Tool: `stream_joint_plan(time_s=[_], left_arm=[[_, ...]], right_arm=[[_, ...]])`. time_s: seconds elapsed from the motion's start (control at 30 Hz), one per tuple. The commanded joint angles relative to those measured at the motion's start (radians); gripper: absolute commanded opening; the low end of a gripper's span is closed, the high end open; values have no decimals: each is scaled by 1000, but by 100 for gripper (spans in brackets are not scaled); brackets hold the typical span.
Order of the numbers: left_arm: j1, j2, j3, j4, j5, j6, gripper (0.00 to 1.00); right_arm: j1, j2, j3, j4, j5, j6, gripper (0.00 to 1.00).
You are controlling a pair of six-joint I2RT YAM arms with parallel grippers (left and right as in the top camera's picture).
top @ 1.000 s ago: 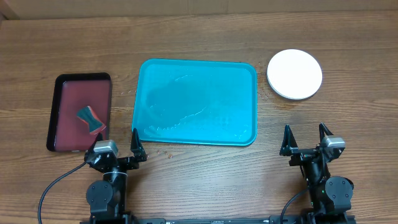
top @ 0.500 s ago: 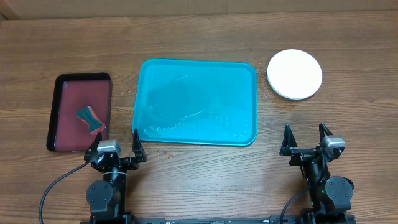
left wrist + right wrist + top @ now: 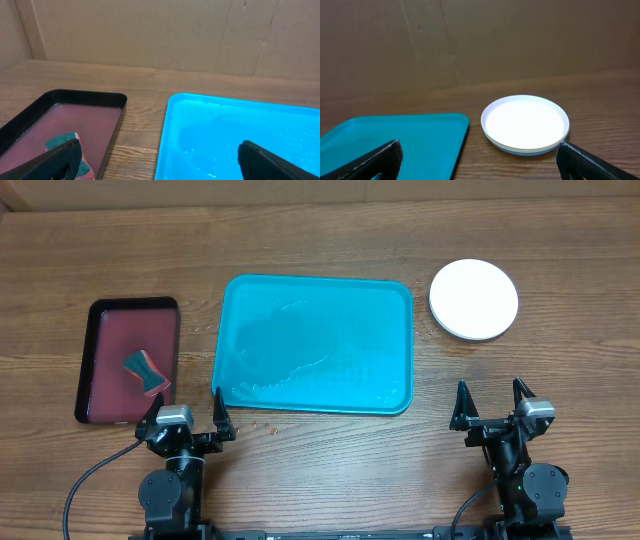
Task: Clean dirty plates on tray and stack at the side
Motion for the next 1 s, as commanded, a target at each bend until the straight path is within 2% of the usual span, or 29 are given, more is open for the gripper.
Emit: stream_joint_plan(time_s=[0.0, 0.43, 0.6, 0.97], left_arm=[[-12, -8, -4, -1, 2, 19, 100], [-12, -8, -4, -1, 2, 19, 100], [-12, -8, -4, -1, 2, 19, 99], [-12, -8, -4, -1, 2, 19, 100]], right_arm=[[5, -10, -11, 6, -5, -7, 100], [3, -10, -10, 6, 14, -11, 100], [3, -10, -10, 6, 16, -82, 100], [4, -10, -10, 6, 2, -82, 100]])
